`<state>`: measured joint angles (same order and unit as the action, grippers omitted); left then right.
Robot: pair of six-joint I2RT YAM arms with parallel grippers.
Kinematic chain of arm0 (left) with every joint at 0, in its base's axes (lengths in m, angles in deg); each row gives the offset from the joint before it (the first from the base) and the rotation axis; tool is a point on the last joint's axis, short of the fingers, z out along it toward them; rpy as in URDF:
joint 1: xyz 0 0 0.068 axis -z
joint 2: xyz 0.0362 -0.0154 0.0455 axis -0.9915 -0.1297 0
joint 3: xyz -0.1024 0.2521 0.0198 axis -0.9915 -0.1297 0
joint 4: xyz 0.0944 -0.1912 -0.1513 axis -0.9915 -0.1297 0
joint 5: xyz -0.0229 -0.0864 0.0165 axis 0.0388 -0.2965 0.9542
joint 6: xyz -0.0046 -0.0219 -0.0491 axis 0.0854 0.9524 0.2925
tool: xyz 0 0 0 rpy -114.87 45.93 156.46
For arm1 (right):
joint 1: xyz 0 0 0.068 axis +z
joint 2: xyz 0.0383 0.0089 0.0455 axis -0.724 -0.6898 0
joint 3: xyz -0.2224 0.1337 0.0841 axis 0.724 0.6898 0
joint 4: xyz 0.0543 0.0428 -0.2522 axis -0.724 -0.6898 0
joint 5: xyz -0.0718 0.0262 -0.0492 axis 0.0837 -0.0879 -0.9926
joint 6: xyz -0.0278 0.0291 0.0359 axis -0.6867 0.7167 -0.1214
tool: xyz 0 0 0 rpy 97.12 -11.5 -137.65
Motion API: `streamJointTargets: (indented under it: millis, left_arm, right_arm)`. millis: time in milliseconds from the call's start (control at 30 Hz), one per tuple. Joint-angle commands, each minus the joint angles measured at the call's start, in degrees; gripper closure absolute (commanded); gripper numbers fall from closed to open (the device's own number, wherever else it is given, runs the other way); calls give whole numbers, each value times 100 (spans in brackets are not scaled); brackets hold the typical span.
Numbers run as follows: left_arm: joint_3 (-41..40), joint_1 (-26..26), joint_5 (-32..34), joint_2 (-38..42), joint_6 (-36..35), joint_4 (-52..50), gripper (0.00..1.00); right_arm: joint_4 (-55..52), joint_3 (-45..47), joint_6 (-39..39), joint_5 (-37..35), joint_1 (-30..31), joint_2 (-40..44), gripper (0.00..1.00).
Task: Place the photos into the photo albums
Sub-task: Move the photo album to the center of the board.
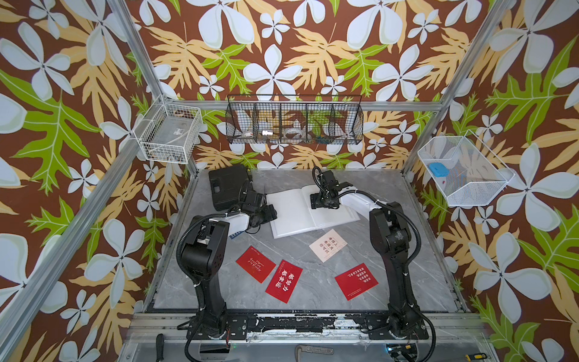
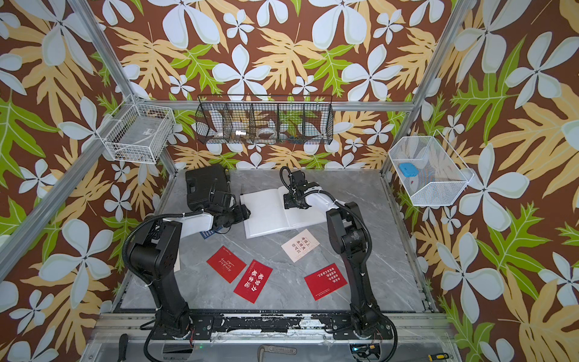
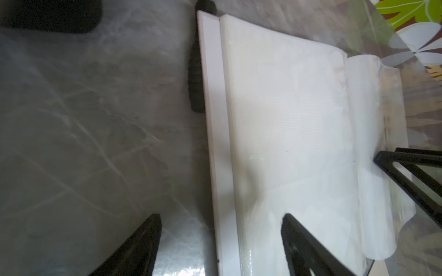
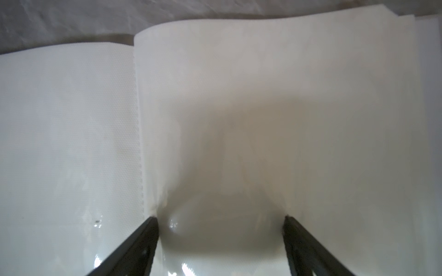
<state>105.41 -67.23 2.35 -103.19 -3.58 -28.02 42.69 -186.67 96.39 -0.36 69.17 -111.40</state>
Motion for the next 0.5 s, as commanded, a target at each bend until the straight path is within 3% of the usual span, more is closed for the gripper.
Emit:
streamJointTargets:
  millis: [0, 133, 467]
  left_arm:
    - [-161, -14, -715, -98, 358, 723, 19]
    - [-223, 1, -1259, -197, 473, 1253, 25]
    - [58, 294, -1663, -300, 251, 1262, 60]
  right_arm:
    - [-61, 33, 154, -160, -15, 1, 17]
    - [-156, 82, 314, -197, -56, -16, 17]
    - [46, 1069, 684, -163, -243, 512, 18]
